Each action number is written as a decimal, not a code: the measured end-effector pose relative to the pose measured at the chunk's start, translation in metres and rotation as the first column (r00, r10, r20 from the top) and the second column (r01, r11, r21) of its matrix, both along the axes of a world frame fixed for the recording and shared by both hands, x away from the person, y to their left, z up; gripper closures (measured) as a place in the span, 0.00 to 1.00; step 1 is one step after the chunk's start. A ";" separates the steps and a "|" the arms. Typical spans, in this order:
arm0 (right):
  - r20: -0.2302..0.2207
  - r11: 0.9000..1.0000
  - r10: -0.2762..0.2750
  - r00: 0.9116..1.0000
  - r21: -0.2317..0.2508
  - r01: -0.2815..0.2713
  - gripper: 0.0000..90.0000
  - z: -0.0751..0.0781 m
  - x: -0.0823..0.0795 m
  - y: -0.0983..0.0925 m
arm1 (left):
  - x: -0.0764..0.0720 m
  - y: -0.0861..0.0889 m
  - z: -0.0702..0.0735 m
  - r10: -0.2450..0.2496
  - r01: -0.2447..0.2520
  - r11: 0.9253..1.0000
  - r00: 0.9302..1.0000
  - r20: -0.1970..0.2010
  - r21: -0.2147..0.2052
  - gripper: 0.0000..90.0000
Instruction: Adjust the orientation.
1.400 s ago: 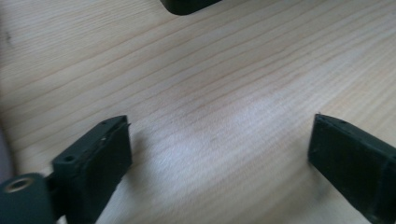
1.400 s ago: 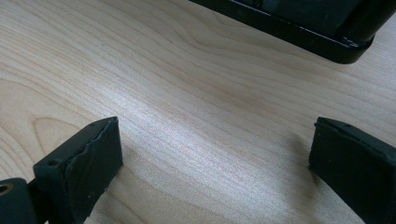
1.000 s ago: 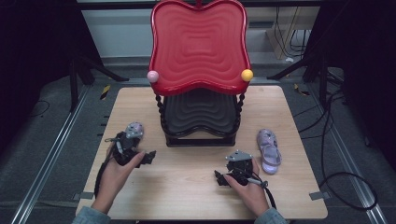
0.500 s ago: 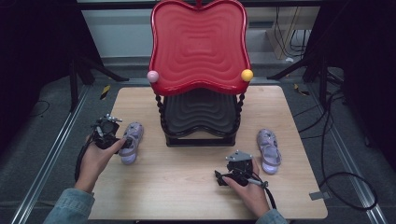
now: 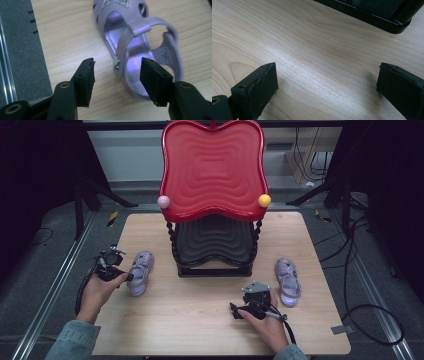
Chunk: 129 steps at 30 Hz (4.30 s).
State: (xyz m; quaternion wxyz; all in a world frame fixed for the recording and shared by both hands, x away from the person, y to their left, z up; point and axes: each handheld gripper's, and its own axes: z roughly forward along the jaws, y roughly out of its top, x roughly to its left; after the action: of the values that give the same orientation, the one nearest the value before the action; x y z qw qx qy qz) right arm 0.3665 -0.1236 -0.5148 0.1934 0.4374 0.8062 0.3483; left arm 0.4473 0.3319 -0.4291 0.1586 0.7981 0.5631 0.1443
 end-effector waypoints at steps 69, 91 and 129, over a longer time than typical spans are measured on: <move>-0.002 1.000 0.005 1.000 0.001 -0.005 0.04 0.000 -0.004 -0.002 | -0.114 -0.145 -0.004 -0.538 0.541 0.841 0.838 0.096 -0.009 0.61; -0.003 1.000 0.005 1.000 0.002 -0.005 0.04 0.000 -0.004 -0.002 | -0.098 -0.159 -0.026 -0.558 0.559 0.828 0.828 -0.053 0.032 0.91; -0.002 1.000 0.006 1.000 0.000 -0.006 0.04 0.000 -0.004 -0.002 | -0.096 -0.160 0.051 -0.435 0.524 0.732 0.852 0.292 -0.436 0.96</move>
State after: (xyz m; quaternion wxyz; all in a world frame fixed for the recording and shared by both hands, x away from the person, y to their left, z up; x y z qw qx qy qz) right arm 0.3629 -0.1260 -0.5146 0.1916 0.4351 0.8077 0.3486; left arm 0.3517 0.1722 -0.3785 0.4391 0.8318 0.3391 0.0151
